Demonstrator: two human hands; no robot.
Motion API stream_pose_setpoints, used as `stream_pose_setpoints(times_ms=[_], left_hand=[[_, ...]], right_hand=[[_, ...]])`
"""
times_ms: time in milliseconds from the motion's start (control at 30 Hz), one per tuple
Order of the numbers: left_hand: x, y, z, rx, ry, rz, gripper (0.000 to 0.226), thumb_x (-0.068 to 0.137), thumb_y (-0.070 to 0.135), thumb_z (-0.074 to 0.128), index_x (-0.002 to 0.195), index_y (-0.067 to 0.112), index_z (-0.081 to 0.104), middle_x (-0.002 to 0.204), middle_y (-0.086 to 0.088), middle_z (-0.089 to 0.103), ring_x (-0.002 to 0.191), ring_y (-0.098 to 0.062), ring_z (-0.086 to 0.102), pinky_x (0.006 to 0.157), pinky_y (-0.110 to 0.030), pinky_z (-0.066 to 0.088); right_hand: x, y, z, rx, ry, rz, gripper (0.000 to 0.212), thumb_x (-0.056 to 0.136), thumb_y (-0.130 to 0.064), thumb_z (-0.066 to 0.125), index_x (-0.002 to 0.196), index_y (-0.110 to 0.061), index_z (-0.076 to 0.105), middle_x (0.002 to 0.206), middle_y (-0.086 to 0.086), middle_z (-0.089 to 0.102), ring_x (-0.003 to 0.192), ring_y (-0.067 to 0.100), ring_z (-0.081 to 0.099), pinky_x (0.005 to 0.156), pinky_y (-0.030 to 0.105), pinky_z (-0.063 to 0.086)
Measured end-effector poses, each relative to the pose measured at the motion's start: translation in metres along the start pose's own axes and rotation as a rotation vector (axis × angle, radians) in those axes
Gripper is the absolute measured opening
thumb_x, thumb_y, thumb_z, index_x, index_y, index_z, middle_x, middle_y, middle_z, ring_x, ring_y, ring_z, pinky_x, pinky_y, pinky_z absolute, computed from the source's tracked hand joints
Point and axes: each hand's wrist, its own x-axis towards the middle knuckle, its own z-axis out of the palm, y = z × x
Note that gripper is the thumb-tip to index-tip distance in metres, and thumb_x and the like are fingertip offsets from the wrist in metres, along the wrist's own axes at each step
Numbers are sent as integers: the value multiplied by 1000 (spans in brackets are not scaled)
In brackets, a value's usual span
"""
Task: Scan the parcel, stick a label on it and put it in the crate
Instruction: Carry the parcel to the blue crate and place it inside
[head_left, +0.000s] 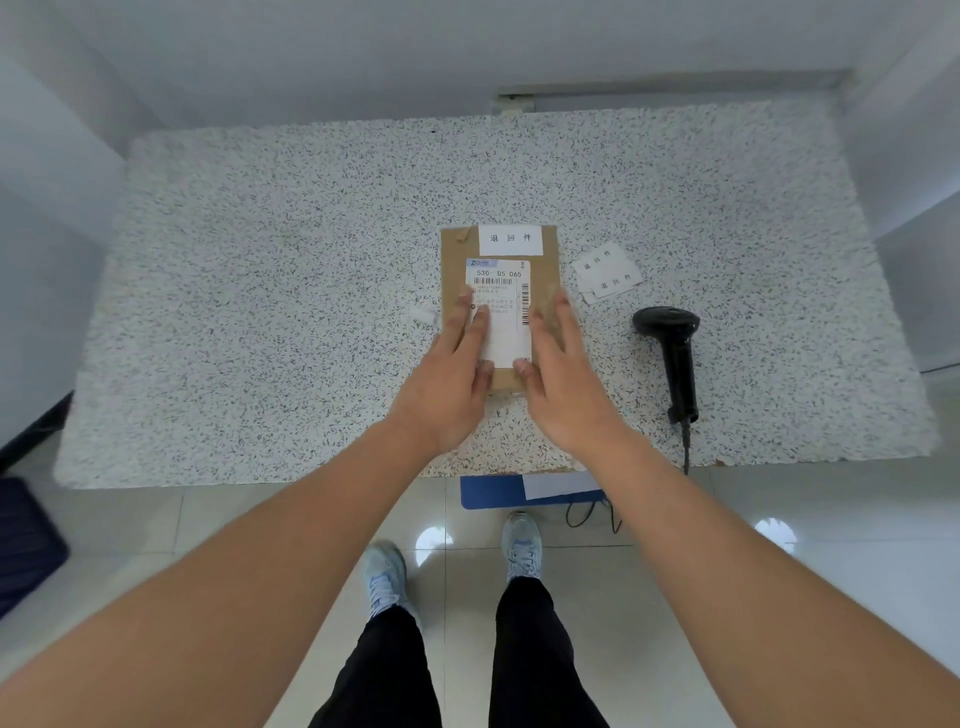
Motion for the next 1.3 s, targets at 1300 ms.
stream_pose_setpoints(times_ms=[1300], left_hand=[[-252, 105, -305, 206, 800, 98, 67, 102, 18, 51, 161, 8, 22, 174, -1, 1, 151, -37, 32, 118, -52, 39]], right_hand=[[-129, -354, -150, -92, 292, -771, 61, 107, -20, 52, 163, -12, 27, 174, 9, -1, 156, 36, 21, 121, 51, 34]])
